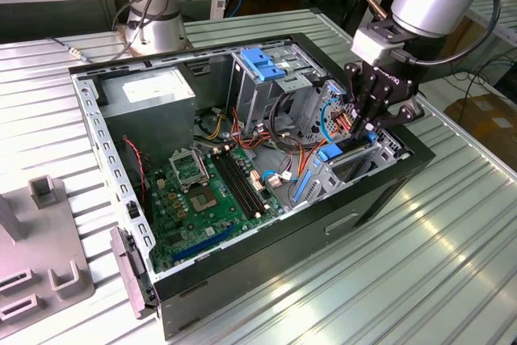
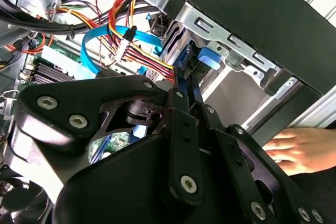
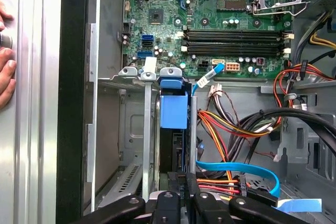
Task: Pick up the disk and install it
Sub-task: 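Insert the first disk wire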
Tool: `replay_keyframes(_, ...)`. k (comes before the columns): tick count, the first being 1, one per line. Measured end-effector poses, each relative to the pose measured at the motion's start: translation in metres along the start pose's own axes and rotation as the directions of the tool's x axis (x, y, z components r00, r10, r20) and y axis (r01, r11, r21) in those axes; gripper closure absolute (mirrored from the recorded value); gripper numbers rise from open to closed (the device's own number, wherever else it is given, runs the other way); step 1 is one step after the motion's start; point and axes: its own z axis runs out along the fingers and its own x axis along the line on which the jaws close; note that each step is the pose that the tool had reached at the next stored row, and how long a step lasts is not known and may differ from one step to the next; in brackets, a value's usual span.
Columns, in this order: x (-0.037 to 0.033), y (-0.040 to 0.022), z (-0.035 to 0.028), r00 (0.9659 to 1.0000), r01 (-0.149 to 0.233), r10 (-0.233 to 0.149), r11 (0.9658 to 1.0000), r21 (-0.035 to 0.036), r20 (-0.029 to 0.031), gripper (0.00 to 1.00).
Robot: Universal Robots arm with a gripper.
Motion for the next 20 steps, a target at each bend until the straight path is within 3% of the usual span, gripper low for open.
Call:
replay_keyframes(9,-0.0002,0.0,0.0036,1.0,0.0,0.0,1.0,0.0,0.0004,0.84)
replay_keyframes(11,-0.0001,0.0,0.0014,1.0,0.0,0.0,1.0,0.0001,0.0013,0.82)
replay_keyframes(14,0.0005,0.0001,-0.0082,1.0,0.0,0.0,1.0,0.0,0.0004,0.76)
replay_keyframes(17,0.0005,0.0002,-0.0089,1.0,0.0,0.0,1.0,0.0001,0.0008,0.76)
replay_keyframes(20,0.0005,0.0002,-0.0092,1.0,0.0,0.0,1.0,0.0,0.0005,0.89)
